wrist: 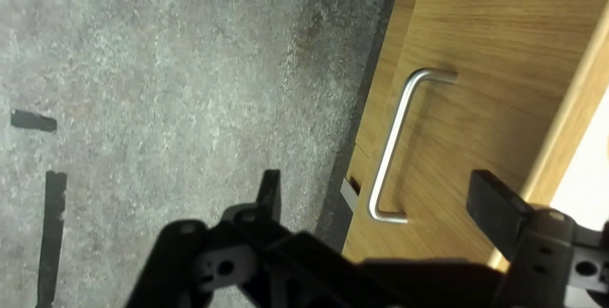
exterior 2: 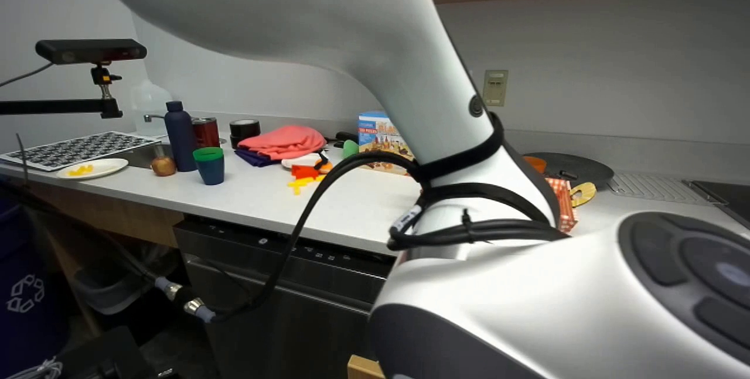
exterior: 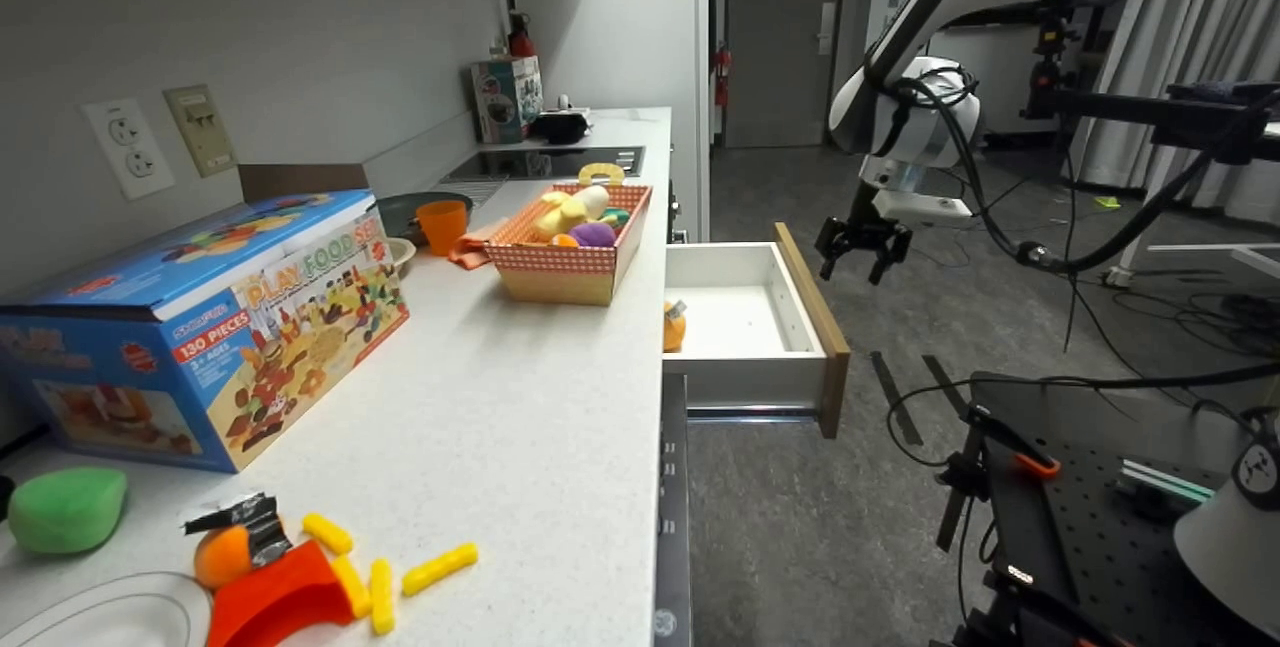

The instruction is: Open the drawer, remove the pineapple plushie from the drawer, put it in the box, and then close the drawer

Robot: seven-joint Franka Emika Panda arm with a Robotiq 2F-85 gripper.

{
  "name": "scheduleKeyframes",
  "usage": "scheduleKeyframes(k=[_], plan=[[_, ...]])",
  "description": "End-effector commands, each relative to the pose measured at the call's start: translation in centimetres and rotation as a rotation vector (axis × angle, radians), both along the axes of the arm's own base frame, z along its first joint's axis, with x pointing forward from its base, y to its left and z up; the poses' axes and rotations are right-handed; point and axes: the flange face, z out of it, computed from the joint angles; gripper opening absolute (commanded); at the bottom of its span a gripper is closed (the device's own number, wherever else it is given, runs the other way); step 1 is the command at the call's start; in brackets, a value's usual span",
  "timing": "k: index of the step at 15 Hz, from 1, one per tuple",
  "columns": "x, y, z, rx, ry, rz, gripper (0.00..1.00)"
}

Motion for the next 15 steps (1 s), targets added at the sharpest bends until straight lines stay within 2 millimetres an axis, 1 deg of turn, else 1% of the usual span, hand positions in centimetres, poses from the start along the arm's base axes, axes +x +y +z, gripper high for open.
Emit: scheduleKeyframes(k=[1,2,3,5,7,8,10,15], plan=[[-2.2,3.1,2.4,-0.102,-0.064,0.114,1.0],[-2.4,3.7,2.4,-0.096,-0.062,0.141,1.0],[-1.2,2.1,1.2,-0.076,-0.033,0.093,1.0],[-1.7,3.2,1.6,-0.08,-0.039,0.126,1.0],[-1.9,3.5,1.9,-0.081,-0.042,0.132,1.0],[-1.6,3.5,1.9,-0.093,-0.053,0.138,1.0],[-1.1,4.4,3.3,-0.124,-0.093,0.203,1.0],[0.9,8.0,6.0,-0.236,-0.165,0.393,1.0]])
